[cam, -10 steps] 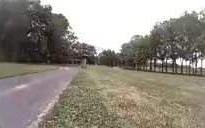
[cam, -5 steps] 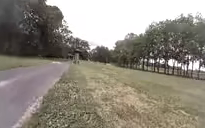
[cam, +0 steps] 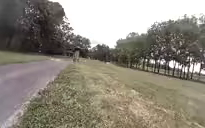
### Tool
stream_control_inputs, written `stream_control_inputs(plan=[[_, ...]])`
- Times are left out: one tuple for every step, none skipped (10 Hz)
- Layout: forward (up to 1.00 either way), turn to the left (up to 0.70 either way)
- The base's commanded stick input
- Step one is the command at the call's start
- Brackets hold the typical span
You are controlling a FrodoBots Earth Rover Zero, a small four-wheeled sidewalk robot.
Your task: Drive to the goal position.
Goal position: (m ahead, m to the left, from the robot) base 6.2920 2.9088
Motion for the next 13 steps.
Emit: stream_control_inputs(plan=[[0.7,0.0],[0.7,0.0],[0.7,0.0],[0.7,0.0],[0.7,0.0],[0.7,0.0],[0.7,0.0],[0.7,0.0],[0.7,0.0],[0.7,0.0],[0.7,0.0],[0.7,0.0],[0.7,0.0]])
